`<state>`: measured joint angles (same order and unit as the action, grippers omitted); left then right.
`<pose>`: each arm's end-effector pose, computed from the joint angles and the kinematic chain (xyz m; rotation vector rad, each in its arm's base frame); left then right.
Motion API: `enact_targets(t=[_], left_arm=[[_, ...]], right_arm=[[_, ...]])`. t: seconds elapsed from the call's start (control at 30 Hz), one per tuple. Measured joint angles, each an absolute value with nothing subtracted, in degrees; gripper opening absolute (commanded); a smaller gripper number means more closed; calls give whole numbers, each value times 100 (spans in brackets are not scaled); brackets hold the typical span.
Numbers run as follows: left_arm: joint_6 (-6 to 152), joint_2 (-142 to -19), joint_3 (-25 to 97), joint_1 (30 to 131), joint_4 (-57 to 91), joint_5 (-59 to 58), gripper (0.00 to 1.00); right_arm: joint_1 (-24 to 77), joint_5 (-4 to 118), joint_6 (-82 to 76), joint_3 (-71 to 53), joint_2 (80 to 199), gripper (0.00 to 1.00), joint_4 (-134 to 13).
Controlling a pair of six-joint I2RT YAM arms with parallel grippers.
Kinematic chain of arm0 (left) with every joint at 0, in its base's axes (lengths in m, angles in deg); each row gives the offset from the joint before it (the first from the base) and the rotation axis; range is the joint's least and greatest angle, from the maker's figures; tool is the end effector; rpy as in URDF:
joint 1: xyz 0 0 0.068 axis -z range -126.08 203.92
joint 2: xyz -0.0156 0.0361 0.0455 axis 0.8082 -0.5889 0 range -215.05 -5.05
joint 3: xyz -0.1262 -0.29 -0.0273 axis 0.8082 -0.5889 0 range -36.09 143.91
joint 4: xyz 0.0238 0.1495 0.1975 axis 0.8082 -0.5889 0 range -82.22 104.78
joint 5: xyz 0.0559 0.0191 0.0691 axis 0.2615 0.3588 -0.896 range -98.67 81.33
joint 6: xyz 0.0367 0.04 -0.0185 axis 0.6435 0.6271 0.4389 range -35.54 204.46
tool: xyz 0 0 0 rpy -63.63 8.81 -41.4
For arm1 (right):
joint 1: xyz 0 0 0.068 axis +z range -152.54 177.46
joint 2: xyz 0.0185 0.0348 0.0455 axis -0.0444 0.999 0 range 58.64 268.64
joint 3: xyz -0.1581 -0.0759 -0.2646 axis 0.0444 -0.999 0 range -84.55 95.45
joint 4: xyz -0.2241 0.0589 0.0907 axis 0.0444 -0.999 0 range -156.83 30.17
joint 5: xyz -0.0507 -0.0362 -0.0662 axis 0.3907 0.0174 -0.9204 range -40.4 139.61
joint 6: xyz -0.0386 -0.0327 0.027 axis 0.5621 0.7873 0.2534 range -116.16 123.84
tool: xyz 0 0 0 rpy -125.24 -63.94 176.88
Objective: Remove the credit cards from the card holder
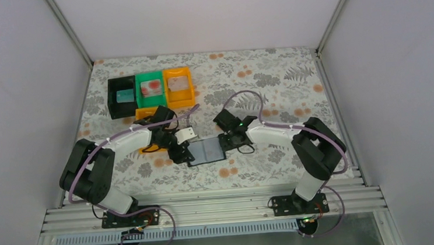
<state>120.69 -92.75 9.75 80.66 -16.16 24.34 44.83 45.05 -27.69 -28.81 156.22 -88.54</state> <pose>0.2150 -0.1331 0.2101 1.5130 2.2388 -0.7634 0.2134 0.2270 0.2030 -0.3698 2.7969 0.2206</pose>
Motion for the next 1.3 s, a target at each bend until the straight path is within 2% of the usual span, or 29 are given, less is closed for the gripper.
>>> enact_targets(t=[0.13,0.27,0.37,0.43,0.47,0.57,0.7,0.8,0.97,1.1,1.23,1.3], left_arm=[[12075,-9371,1054,8223,-1590,2515,78],[12042,-9629,1209,8304,-1413,2563,73],[11957,-9823,1268,8346,-1253,2542,65],[11920,-9935,1301,8433,-1150,2515,59],[11896,-9987,1312,8492,-1104,2500,57],[11835,-10105,1318,8612,-1008,2467,54],[11767,-10186,1316,8641,-853,2434,51],[11677,-10256,1314,8634,-689,2430,50],[11586,-10392,1312,8634,-536,2419,50],[11527,-10409,1312,8634,-451,2419,50],[11518,-10429,1314,8634,-416,2419,49],[11516,-10464,1349,8634,-411,2434,49]], right_arm=[[3782,4336,-2461,-3051,15278,4,-8889],[3132,4319,-1956,-3080,15217,6,-8821],[3012,4385,-1744,-3049,15233,50,-8848],[2988,4361,-1691,-2966,15241,59,-8948],[2977,4339,-1672,-2898,15237,60,-9029],[2960,4258,-1696,-2625,15088,51,-9353],[3130,4297,-1820,-2321,14489,49,-9433],[3454,4780,-1965,-2419,14321,46,-9014],[3473,5401,-2321,-3134,14706,49,-8585],[3329,5458,-2404,-3182,15097,52,-8509],[3240,5521,-2411,-3184,15219,64,-8395],[3224,5523,-2382,-3224,15276,63,-8317]])
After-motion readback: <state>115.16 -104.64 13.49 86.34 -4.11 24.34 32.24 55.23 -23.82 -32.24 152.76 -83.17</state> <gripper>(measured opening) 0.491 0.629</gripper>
